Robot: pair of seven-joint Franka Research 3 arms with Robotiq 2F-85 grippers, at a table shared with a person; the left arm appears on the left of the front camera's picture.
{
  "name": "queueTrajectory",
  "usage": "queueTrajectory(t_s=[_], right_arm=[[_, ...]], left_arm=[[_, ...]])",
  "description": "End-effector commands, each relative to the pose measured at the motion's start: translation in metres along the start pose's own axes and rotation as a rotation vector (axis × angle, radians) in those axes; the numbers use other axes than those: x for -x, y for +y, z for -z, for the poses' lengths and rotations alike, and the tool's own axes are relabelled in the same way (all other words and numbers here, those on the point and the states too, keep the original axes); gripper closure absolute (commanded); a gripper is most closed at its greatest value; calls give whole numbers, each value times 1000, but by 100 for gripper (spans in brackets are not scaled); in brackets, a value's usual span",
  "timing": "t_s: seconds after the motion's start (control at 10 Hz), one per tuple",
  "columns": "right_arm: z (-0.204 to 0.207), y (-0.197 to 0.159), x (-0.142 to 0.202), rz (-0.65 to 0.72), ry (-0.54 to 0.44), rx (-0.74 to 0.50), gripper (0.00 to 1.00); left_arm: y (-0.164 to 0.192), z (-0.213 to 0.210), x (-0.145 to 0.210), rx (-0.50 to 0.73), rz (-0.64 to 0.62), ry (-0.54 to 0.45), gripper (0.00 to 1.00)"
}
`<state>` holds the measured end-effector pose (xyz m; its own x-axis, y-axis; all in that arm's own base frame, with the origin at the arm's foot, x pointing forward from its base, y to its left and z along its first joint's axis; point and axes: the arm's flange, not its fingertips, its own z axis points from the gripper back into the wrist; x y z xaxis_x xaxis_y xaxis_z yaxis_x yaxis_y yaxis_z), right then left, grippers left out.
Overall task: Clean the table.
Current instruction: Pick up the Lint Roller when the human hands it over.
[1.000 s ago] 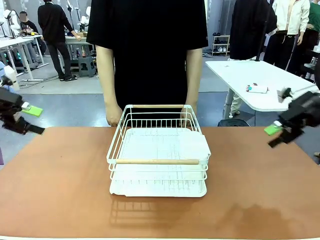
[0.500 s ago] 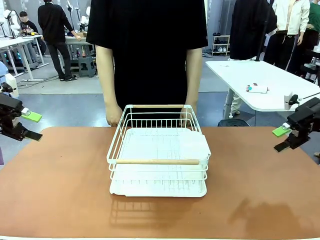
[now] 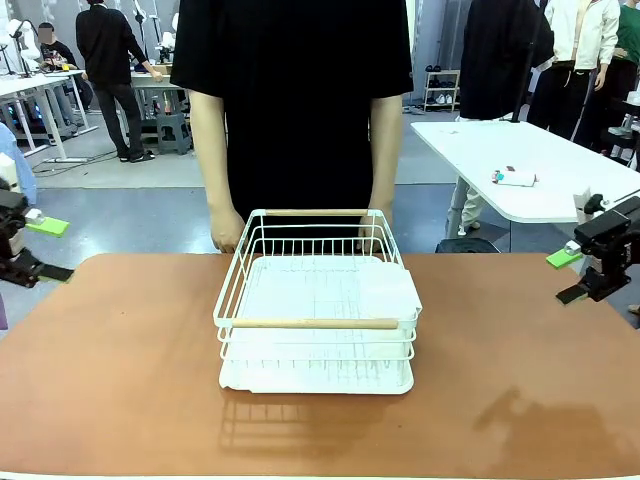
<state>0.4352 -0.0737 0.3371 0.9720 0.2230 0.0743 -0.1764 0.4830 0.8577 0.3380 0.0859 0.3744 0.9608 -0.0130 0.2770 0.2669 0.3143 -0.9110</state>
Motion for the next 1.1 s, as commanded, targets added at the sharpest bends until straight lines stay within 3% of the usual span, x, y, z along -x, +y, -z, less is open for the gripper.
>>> queueTrajectory(t_s=[0.0,0.1,0.4,0.7,1.0], right_arm=[[-11,-10,-14,175,-50,-108,0],[-23,-20,-15,218,-78,-130,0],[-66,-50,-22,347,-212,-132,0],[-82,-63,-28,394,-238,-155,0],[-97,-78,-20,412,-250,-146,0]], left_arm=[[18,-24,8,85,-200,-56,0],[24,-37,12,147,-208,-57,0],[48,-70,17,182,-153,-68,0],[52,-96,15,188,-176,-138,0],[64,-105,16,196,-209,-103,0]])
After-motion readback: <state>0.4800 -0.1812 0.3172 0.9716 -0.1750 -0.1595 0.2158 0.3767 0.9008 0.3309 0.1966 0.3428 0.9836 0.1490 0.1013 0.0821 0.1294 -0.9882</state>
